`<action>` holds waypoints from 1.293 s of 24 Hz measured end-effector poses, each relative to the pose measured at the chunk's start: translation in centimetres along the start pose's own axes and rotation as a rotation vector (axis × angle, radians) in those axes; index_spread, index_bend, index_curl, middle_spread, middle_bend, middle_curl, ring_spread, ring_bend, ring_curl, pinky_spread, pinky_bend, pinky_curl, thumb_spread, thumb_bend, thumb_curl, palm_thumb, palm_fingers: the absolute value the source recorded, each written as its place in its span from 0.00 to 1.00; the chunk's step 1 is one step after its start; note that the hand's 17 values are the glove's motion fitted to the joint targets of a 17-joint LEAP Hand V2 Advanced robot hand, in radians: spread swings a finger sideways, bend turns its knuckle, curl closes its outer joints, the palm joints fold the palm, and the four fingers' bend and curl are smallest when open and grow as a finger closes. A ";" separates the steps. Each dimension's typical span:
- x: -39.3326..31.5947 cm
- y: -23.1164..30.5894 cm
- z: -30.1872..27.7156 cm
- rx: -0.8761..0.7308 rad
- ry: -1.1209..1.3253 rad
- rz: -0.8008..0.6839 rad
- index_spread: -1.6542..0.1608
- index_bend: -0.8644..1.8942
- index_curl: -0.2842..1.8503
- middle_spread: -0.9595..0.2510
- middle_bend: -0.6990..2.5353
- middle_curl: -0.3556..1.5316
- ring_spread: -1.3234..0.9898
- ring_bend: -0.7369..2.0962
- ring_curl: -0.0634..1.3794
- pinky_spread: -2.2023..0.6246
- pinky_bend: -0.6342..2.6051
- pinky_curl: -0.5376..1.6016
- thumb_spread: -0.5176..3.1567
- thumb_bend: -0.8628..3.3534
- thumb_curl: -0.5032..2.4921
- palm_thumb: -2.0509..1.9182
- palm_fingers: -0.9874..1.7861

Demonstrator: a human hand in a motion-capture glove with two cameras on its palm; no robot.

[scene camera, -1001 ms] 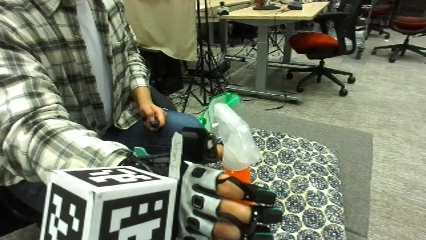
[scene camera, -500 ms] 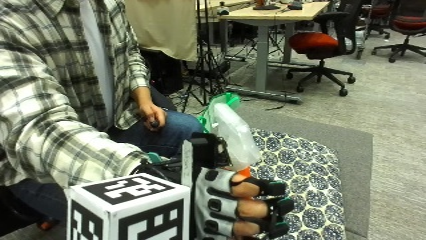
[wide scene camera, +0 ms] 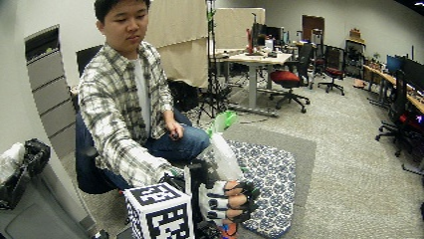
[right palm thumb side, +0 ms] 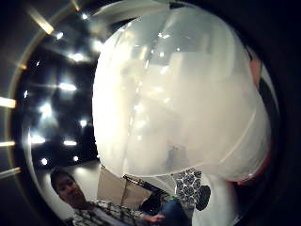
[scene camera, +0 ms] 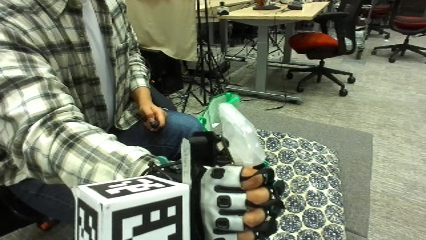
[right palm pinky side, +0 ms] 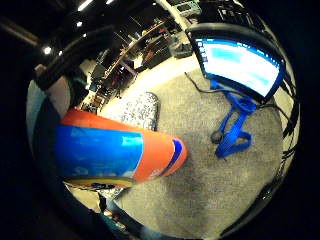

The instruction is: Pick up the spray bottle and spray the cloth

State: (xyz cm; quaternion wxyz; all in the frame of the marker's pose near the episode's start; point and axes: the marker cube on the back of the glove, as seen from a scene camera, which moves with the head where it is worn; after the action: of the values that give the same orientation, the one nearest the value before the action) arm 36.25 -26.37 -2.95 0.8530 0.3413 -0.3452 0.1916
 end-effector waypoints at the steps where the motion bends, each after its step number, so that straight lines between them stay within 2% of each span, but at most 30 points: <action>1: 0.0 -0.1 0.0 0.013 0.005 -0.008 0.77 0.40 0.32 0.71 0.30 0.40 0.51 0.39 0.27 0.80 0.30 0.37 0.33 0.21 0.36 0.77 0.78; 6: 0.3 -1.0 -0.2 0.055 0.020 -0.037 0.77 0.40 0.34 0.69 0.34 0.43 0.50 0.41 0.31 0.77 0.31 0.39 0.30 0.20 0.37 0.78 0.84; 11: 0.3 -1.5 0.0 0.076 0.041 -0.080 0.78 0.41 0.36 0.69 0.36 0.45 0.50 0.42 0.33 0.74 0.34 0.41 0.27 0.20 0.38 0.78 0.86; 27: 0.1 -2.0 0.1 0.095 0.056 -0.083 0.79 0.44 0.39 0.69 0.39 0.48 0.50 0.46 0.38 0.72 0.35 0.43 0.22 0.20 0.41 0.78 0.84; 31: -1.7 -2.2 -0.3 0.080 0.095 -0.127 0.79 0.44 0.40 0.69 0.39 0.48 0.50 0.46 0.38 0.72 0.35 0.44 0.22 0.20 0.41 0.78 0.83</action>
State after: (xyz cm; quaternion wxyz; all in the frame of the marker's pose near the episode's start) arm 36.42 -27.78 -5.34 0.8646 0.3869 -0.2739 0.1667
